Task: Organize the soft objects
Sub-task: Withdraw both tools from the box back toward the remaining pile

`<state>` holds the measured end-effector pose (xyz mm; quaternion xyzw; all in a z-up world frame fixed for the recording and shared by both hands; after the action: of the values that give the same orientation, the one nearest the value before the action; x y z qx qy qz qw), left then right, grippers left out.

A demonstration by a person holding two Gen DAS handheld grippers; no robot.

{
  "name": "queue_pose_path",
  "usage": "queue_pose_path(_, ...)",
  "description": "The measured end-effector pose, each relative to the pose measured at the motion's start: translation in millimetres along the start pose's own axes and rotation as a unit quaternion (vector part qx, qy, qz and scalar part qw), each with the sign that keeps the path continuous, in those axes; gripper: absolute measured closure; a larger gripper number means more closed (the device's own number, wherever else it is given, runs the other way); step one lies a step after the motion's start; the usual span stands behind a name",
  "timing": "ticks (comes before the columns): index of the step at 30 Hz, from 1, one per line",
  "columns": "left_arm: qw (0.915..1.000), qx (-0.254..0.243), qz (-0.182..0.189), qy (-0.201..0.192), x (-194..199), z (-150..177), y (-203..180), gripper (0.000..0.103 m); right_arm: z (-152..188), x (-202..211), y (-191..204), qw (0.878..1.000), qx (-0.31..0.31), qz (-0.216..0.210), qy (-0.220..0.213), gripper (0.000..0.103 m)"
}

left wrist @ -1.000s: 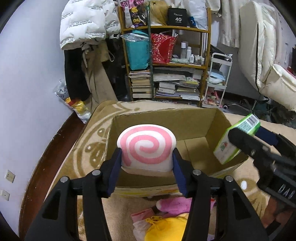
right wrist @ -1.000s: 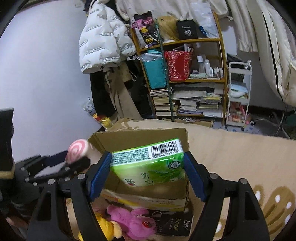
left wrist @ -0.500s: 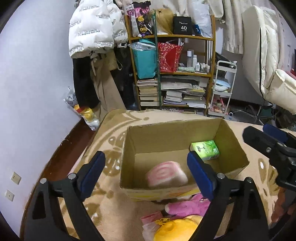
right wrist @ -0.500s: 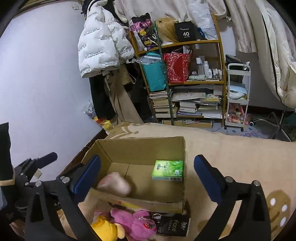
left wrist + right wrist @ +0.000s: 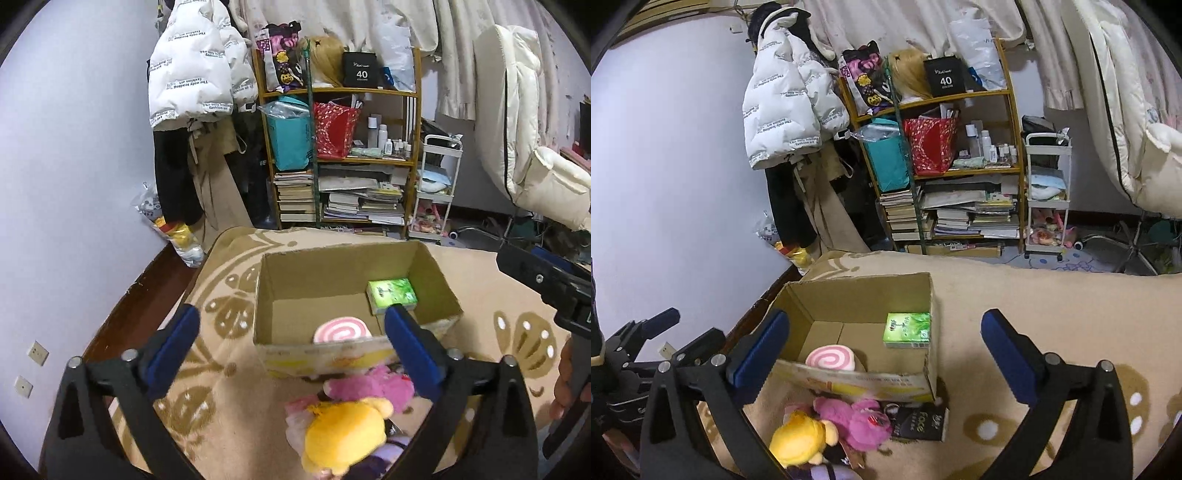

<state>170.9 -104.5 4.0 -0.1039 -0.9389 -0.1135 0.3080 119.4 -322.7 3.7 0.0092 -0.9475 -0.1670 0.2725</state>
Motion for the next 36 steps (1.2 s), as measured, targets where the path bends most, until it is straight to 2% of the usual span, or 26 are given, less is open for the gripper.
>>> queue_pose_path(10, 0.9996, -0.003, -0.012, 0.027, 21, 36, -5, 0.003, 23, 31, 9, 1.000, 0.009, 0.003, 0.013, 0.000)
queue_pose_path(16, 0.9978, 0.014, 0.004, 0.064, 20, 57, 3, 0.003, 45, 39, 17, 1.000, 0.011, 0.000, 0.027, 0.000)
queue_pose_path(22, 0.9957, 0.030, 0.004, 0.087, 9, 71, 15, 0.003, 70, 32, 24, 0.998, 0.012, -0.009, 0.055, 0.000)
queue_pose_path(28, 0.9936, 0.044, 0.019, 0.102, 0, 81, 22, 0.003, 93, 21, 22, 0.997, 0.017, -0.008, 0.078, 0.000)
queue_pose_path(36, 0.9917, 0.038, 0.029, 0.119, -17, 95, 15, 0.003, 113, 2, 12, 0.994, 0.017, 0.004, 0.110, 0.000)
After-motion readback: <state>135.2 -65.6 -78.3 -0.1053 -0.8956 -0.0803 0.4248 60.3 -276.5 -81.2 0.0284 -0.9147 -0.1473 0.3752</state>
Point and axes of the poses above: each gripper's, at about its wrist camera, not at the fingertips, and x roughly against the way its jaws point, y to its left, z to its underside, the point moved 1 cm from there along -x, roughly the way its jaws point, and after that the axes turned 5 degrees about -z, right-handed, at the moved point
